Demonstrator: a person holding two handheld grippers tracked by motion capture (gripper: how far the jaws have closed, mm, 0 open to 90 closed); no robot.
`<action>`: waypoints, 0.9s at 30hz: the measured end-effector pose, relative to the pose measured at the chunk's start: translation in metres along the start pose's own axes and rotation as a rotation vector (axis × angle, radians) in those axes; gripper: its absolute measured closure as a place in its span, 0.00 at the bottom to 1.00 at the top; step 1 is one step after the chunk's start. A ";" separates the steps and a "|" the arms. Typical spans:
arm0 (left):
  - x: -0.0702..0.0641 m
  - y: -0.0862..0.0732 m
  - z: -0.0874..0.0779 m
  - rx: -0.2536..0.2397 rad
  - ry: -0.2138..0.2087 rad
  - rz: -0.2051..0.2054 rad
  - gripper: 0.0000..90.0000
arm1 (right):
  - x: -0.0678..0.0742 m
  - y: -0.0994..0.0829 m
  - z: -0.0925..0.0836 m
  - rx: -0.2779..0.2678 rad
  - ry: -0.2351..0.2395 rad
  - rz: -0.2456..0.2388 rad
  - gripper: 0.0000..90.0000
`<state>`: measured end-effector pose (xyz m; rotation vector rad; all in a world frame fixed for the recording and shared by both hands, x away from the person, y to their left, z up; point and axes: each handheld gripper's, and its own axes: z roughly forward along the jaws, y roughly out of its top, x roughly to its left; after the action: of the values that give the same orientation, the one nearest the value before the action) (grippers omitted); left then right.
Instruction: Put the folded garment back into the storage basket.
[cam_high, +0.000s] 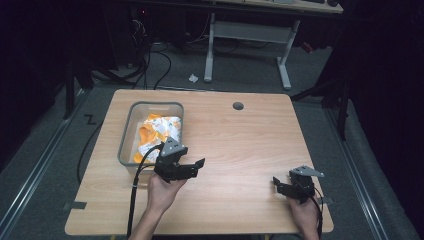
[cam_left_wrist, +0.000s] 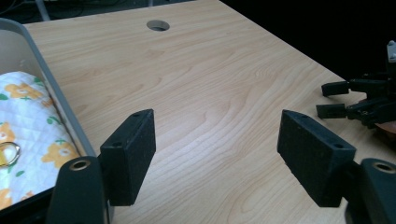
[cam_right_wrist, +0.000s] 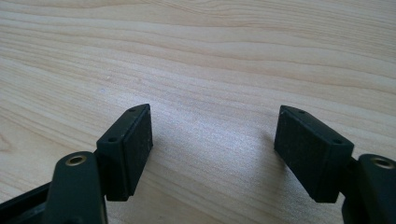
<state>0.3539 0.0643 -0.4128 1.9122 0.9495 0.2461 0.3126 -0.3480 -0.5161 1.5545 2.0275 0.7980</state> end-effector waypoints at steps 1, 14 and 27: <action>-0.001 0.000 0.001 0.001 -0.001 0.002 0.32 | 0.000 0.000 0.000 0.000 0.000 0.000 0.31; -0.010 -0.005 0.013 0.028 -0.023 0.008 0.31 | 0.000 0.000 0.000 0.000 0.000 0.000 0.31; -0.021 -0.013 0.030 0.069 -0.032 0.037 0.31 | 0.000 0.000 0.000 -0.001 0.002 -0.002 0.32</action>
<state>0.3484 0.0325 -0.4348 1.9921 0.9128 0.2059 0.3127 -0.3480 -0.5161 1.5515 2.0294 0.7993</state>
